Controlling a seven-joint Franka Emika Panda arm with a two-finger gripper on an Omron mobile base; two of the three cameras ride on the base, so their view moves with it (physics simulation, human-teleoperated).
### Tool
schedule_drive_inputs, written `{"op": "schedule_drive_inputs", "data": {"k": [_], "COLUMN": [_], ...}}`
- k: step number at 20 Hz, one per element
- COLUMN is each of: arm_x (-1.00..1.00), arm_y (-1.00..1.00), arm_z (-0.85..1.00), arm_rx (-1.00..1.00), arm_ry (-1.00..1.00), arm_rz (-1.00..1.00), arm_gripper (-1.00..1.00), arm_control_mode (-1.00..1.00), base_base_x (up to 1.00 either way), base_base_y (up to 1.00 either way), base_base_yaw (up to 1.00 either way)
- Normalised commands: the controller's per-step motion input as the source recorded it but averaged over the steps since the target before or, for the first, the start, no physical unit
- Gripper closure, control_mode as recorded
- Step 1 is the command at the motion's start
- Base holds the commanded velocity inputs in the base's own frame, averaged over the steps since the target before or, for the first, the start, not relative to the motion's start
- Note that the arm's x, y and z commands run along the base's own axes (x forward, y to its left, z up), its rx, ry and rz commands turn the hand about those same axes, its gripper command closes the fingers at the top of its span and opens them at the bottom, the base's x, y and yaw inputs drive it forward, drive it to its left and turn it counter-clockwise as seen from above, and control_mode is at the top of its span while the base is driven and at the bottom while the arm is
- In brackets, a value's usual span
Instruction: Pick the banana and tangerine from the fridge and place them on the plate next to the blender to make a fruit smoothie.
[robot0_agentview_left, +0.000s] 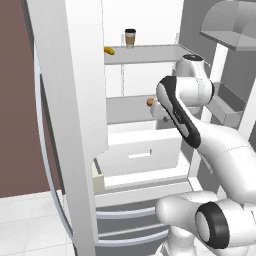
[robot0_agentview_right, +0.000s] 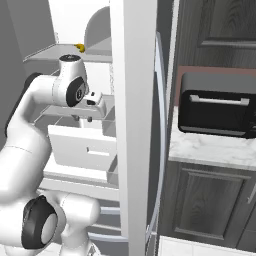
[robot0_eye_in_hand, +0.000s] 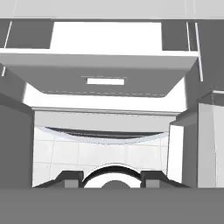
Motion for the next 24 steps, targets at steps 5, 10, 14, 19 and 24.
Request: {"op": "schedule_drive_inputs", "data": {"k": [5,10,14,19,24], "arm_x": [-0.33,-0.51,-0.13,0.27,0.37], "arm_y": [0.0,0.0,0.09,0.08,0.0], "arm_z": [0.14,0.71,0.84,0.36,-0.34], "arm_rx": [0.0,0.01,0.0,0.0,-0.01], "arm_ry": [-0.22,-0.44,-0.2,0.02,0.0], "arm_rz": [-0.01,-0.05,-0.09,-0.03,0.0], "arm_gripper": [-1.0,-1.0,-1.0,-1.0,-1.0], "arm_control_mode": [-1.0,-1.0,-1.0,-1.0,-1.0], "base_base_x": [0.0,0.0,0.0,0.0,0.0], "base_base_y": [0.0,0.0,0.0,0.0,0.0], "base_base_yaw": [0.0,0.0,0.0,0.0,0.0]}}
